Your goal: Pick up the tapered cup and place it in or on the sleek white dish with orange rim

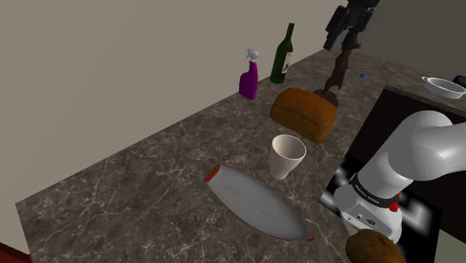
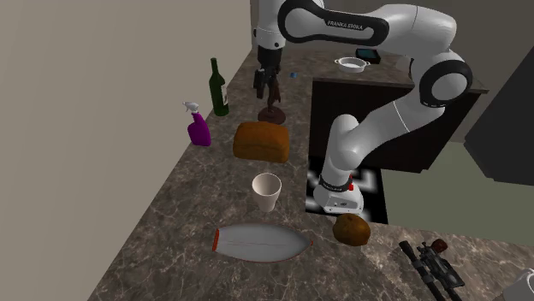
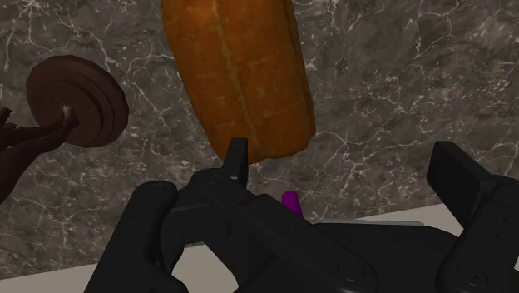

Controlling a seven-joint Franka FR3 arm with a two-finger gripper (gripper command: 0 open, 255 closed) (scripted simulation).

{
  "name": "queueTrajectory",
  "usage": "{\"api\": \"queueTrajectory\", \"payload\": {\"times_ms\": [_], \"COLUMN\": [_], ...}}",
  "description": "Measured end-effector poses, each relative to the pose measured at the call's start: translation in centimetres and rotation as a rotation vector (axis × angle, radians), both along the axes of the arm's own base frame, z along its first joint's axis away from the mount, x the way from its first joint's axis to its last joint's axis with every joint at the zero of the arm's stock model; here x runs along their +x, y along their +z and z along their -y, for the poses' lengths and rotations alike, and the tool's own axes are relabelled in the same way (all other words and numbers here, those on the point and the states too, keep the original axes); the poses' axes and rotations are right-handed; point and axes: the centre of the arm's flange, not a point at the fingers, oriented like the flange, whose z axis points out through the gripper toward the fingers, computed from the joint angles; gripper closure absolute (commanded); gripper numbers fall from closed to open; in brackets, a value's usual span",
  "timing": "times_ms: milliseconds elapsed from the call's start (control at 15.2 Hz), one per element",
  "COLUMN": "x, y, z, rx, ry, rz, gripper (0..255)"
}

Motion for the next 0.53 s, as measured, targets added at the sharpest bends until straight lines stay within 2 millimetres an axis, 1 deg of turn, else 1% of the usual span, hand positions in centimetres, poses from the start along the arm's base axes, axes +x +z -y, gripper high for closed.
{"api": "queueTrajectory", "payload": {"times_ms": [66, 132, 264, 396, 528], "x": [0.0, 0.0, -0.5, -1.3, -1.8], "y": [0.0, -0.5, -2.1, -4.3, -6.1], "z": [0.0, -0.4, -1.4, -2.8, -4.0], "rx": [0.000, 0.002, 0.009, 0.018, 0.027], "ry": [0.000, 0.002, 0.007, 0.012, 0.019], "rz": [0.000, 0.000, 0.000, -0.001, -0.001], "gripper": [0, 0, 0, 0, 0]}}
